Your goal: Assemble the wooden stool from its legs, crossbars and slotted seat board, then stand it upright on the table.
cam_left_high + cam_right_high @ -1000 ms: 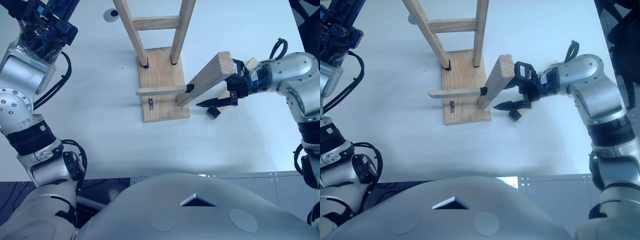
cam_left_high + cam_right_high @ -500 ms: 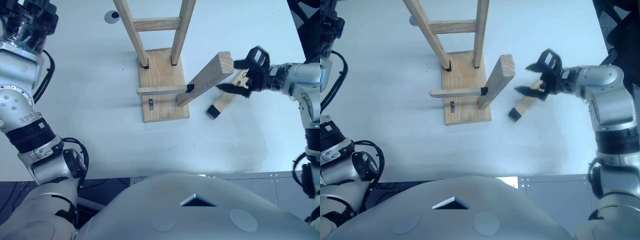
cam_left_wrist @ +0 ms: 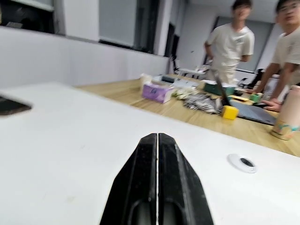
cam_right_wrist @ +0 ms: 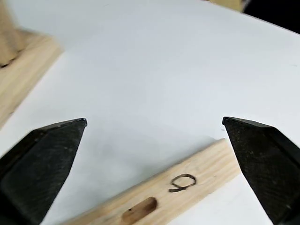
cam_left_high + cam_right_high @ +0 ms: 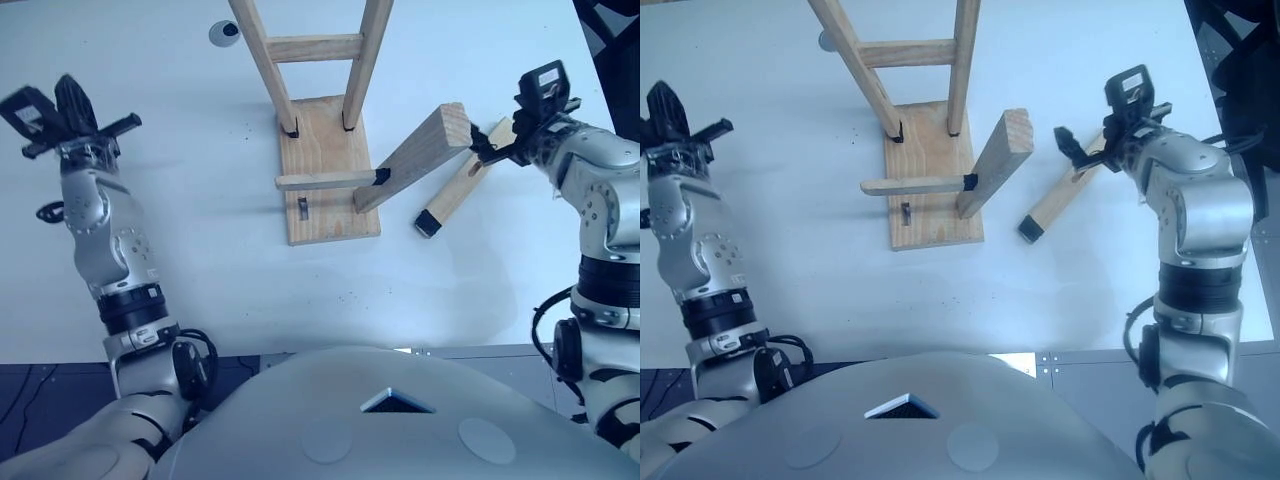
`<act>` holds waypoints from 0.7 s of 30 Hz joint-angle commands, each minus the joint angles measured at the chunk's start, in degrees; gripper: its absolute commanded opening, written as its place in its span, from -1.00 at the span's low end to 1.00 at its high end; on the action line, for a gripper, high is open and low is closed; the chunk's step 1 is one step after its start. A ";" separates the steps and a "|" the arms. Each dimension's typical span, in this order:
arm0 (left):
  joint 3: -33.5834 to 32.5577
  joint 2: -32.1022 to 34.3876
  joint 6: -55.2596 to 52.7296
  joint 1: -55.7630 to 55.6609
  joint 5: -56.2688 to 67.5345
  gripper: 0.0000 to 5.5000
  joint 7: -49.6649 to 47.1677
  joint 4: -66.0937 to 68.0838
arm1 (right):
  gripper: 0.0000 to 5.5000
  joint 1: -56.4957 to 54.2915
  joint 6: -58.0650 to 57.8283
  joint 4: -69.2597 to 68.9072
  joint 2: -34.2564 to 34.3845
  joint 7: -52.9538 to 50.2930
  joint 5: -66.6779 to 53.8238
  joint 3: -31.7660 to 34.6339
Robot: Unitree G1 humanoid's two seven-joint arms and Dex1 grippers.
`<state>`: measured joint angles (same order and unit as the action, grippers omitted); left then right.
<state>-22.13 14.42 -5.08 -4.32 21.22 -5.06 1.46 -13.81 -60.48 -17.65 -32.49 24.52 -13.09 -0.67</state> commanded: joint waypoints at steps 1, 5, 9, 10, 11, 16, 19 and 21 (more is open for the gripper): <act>-0.33 0.27 1.24 -3.00 -1.91 -1.00 -0.28 0.29 | 0.96 3.73 -4.02 -1.92 -2.08 -1.40 1.04 0.13; -1.32 -2.43 2.53 0.92 -2.48 -1.00 -1.30 -2.21 | 0.96 3.75 -4.43 -2.16 -7.35 0.58 1.03 1.59; -1.67 -4.80 3.22 3.43 -2.92 -1.00 -1.97 -3.51 | 0.96 5.01 -5.77 -3.86 -10.39 2.67 0.28 1.94; -1.31 -5.25 3.17 3.42 -3.16 -1.00 -2.02 -3.62 | 0.96 5.46 -8.75 -3.56 -9.90 3.21 -0.94 2.52; -0.88 -5.51 3.10 3.33 -3.43 -1.00 -1.93 -3.68 | 0.96 5.28 -13.80 -2.71 -7.77 3.46 -2.75 4.67; -0.22 -5.38 3.28 1.50 -4.06 -1.00 -0.94 -1.44 | 0.96 -0.22 -31.91 9.97 2.97 3.21 -8.06 16.70; -0.31 -4.58 3.12 -1.01 -4.13 -1.00 -0.30 0.39 | 0.96 -3.79 -31.62 14.89 7.36 0.04 -6.73 20.77; -0.34 -4.12 2.60 -2.00 -4.14 -1.00 0.23 0.85 | 0.96 -6.61 -28.75 18.28 9.12 -1.02 -6.57 20.69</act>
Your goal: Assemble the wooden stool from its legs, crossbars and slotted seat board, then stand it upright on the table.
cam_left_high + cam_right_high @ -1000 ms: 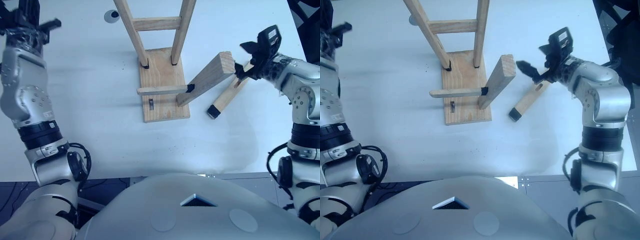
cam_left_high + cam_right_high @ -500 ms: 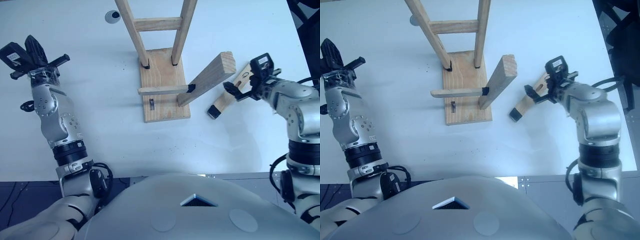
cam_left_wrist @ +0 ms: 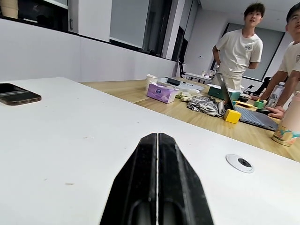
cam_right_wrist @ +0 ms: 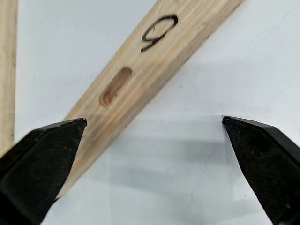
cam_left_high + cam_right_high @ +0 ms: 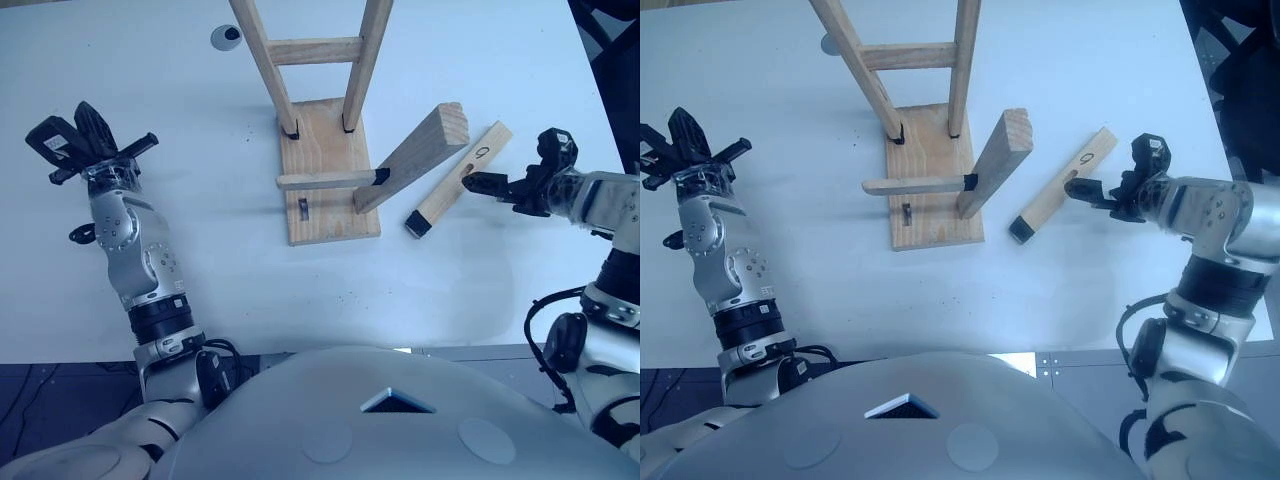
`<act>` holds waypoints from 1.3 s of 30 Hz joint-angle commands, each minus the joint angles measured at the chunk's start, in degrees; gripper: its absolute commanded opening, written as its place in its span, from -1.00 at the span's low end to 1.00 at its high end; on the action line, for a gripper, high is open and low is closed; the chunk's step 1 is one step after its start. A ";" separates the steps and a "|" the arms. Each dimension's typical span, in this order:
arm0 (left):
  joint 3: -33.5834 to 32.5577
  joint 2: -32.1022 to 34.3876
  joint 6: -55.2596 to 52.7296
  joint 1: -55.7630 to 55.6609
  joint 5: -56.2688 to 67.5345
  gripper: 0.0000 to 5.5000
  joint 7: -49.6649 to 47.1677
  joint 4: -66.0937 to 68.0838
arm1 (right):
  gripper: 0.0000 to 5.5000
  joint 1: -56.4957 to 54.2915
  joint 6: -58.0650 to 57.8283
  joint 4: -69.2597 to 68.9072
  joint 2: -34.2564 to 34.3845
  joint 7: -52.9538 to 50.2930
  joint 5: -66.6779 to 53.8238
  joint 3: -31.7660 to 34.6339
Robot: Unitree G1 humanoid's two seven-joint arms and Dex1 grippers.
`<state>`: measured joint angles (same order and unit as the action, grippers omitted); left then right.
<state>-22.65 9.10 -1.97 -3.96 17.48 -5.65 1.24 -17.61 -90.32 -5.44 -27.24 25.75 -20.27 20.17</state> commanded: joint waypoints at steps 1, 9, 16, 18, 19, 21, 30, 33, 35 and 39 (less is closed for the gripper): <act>0.07 1.53 -0.78 -2.54 -0.43 -1.00 1.05 1.12 | 0.96 -3.97 3.83 8.41 4.14 -2.52 0.94 -1.23; -0.13 3.14 -1.26 -6.26 -0.41 -1.00 2.83 5.07 | 0.96 -6.34 28.07 23.69 -0.89 4.96 8.23 -21.33; -0.04 3.14 -1.66 -7.11 -0.31 -1.00 2.96 5.26 | 0.61 -3.86 44.36 27.74 -4.80 11.94 15.49 -33.85; -0.09 3.33 -1.69 -7.67 -0.39 -1.00 3.04 5.91 | 0.50 -8.63 50.57 34.42 -3.36 12.60 17.21 -34.62; 0.00 3.35 -1.66 -8.00 -0.49 -1.00 3.09 6.24 | 0.44 -11.10 53.78 38.13 -2.45 12.82 17.92 -34.80; 0.53 3.35 -1.61 -8.97 -0.83 -1.00 3.39 7.03 | 0.33 -16.06 59.98 45.78 -0.29 12.62 18.52 -34.55; 0.74 2.37 -1.90 -6.65 -1.16 -1.00 3.17 5.00 | 0.09 -24.27 64.62 49.93 0.34 16.46 14.76 -28.33; 0.25 1.58 -1.73 -4.71 -0.94 -1.00 2.89 4.57 | 0.26 -23.03 60.66 43.07 -1.63 17.94 13.67 -26.07; 0.61 1.02 -1.57 -4.73 -1.16 -1.00 2.88 4.80 | 0.40 -20.63 57.63 38.87 -3.11 17.63 13.80 -25.48; 0.63 0.30 -1.56 -2.40 -1.28 -1.00 2.80 2.58 | 0.56 -10.04 41.66 19.65 -12.55 20.07 12.20 -24.05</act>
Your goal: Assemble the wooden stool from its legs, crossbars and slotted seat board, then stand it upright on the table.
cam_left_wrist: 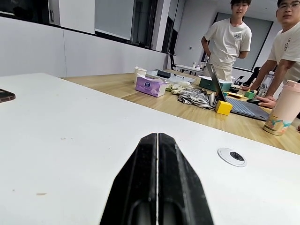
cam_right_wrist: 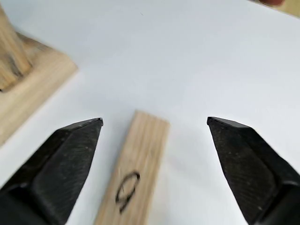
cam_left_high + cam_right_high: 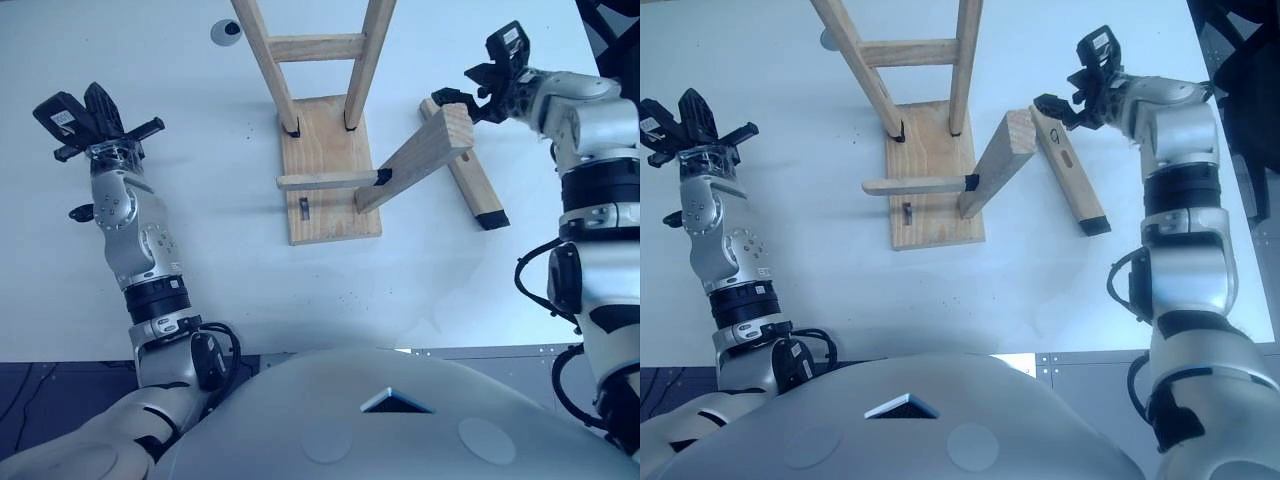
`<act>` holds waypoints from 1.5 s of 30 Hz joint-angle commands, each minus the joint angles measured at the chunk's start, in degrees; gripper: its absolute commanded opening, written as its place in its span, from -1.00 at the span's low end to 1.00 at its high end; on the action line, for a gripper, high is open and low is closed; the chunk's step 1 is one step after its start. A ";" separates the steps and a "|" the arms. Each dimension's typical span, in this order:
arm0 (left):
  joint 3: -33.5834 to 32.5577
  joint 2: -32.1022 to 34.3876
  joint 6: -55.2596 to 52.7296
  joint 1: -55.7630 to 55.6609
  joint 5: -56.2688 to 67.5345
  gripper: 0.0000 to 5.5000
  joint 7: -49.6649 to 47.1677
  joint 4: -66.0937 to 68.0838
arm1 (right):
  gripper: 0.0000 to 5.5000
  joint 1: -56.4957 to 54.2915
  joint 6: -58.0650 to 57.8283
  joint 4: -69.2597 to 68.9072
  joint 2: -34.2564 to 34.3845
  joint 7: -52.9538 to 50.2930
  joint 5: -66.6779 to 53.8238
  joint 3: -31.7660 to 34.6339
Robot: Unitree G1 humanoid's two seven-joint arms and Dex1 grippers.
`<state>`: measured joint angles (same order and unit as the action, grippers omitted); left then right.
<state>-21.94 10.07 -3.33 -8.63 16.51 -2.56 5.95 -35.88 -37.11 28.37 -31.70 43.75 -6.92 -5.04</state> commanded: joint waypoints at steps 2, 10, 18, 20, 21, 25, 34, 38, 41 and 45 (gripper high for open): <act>-0.98 -0.83 0.23 3.82 -0.15 -1.00 -0.69 -2.80 | 0.56 14.37 -19.08 -23.75 -11.78 2.83 -2.64 2.40; -1.88 -1.28 0.36 4.78 -0.36 -1.00 -1.44 -4.31 | 0.56 26.15 -37.21 -46.60 -14.79 2.34 -10.90 6.00; -1.82 -1.90 0.51 5.11 -0.34 -1.00 -1.58 -4.25 | 0.39 33.22 -28.00 -43.82 -18.84 -1.69 -6.59 0.90; -1.98 -1.76 0.56 4.85 -0.22 -1.00 -1.55 -4.01 | 0.29 34.69 -25.55 -41.77 -17.58 -3.04 -5.94 0.31; -2.07 -1.63 0.56 4.72 -0.17 -1.00 -1.49 -3.92 | 0.21 35.24 -24.49 -40.82 -16.69 -3.73 -5.79 0.33; -2.85 -0.94 0.50 4.67 0.12 -1.00 -1.46 -4.10 | 0.00 35.48 -19.86 -36.77 -13.44 -4.94 -6.57 1.53; -6.46 6.13 -2.26 0.33 3.48 -1.00 2.42 -3.66 | -0.26 32.04 -4.64 -26.98 -5.47 -10.94 -5.94 5.54; -7.54 10.35 -7.05 -5.57 11.54 -1.00 7.84 -7.34 | -0.26 23.03 3.08 -26.48 -1.30 -14.63 -9.11 13.08; -5.03 14.50 -16.94 -14.99 24.29 -0.78 16.85 -11.91 | -0.26 11.67 7.11 -29.08 1.53 -12.20 -15.34 16.69; 0.32 17.34 -29.05 -26.26 37.50 -0.57 25.87 -15.59 | -0.26 -0.36 6.03 -31.36 2.58 -3.46 -23.50 14.94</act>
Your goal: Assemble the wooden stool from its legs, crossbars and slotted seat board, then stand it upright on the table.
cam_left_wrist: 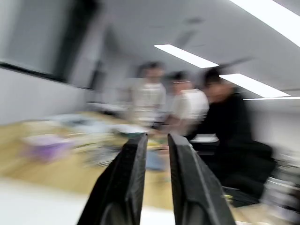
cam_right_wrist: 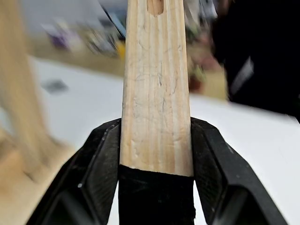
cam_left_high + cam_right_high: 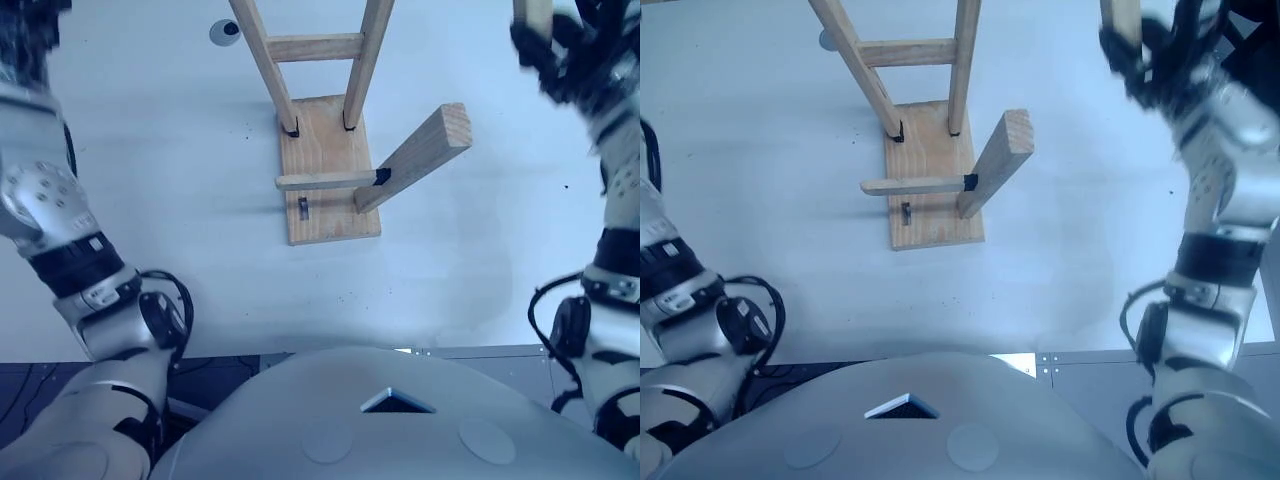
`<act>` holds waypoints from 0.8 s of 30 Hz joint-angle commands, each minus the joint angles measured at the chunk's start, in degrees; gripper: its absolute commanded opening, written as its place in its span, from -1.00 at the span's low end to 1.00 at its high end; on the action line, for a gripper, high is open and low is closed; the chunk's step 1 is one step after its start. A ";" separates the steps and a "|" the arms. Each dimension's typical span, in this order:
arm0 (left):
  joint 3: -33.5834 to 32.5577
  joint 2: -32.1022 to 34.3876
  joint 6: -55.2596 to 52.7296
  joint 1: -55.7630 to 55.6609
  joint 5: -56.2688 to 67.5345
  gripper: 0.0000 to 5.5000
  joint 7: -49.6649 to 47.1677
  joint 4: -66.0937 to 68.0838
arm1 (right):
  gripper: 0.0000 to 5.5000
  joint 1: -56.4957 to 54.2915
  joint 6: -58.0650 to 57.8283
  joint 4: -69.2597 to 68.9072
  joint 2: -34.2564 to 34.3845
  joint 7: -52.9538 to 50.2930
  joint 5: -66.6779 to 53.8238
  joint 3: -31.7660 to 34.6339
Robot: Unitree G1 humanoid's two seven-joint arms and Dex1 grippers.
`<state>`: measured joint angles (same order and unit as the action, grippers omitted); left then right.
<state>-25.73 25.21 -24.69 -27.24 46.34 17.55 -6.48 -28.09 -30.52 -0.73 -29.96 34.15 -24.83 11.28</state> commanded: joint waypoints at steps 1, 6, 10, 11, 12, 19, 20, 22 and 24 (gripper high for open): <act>5.50 2.23 -9.87 -9.74 10.08 -0.51 7.46 -3.91 | -0.26 -10.61 -1.47 -2.06 0.96 8.70 -7.86 -1.83; 11.78 2.30 -16.48 -14.90 15.10 -0.25 17.76 -2.77 | -0.26 -17.12 -9.32 -0.04 -0.97 21.62 -18.42 -3.35; 11.55 3.81 -18.36 -14.25 16.27 0.01 21.44 -3.06 | -0.26 -19.63 -12.58 4.68 -1.26 30.08 -21.50 -4.63; 11.23 3.99 -18.60 -13.92 16.66 0.06 22.15 -3.43 | -0.26 -19.35 -13.00 4.24 -1.67 31.91 -21.91 -4.98; 10.77 3.94 -19.19 -13.43 17.78 0.09 22.57 -3.93 | -0.26 -18.81 -13.11 3.64 -1.92 33.29 -22.04 -5.39; 9.46 2.38 -22.55 -11.91 25.26 0.31 21.32 -5.27 | -0.26 -17.54 -12.61 2.48 -0.58 37.53 -20.67 -8.81; 9.48 1.99 -22.61 -12.32 25.98 0.31 21.05 -4.93 | -0.26 -17.32 -12.46 2.53 -0.68 37.98 -20.45 -9.31; 9.94 1.48 -22.49 -12.97 26.24 0.31 20.62 -4.55 | -0.26 -16.93 -12.45 2.69 -0.86 38.78 -20.12 -9.95; 10.22 0.93 -22.46 -13.39 26.76 0.31 20.57 -4.44 | -0.26 -16.29 -12.45 2.54 -1.04 39.82 -19.48 -10.93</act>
<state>-15.87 26.49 -46.70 -39.13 72.68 38.60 -11.27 -45.05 -43.19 2.27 -30.12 72.82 -44.87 1.43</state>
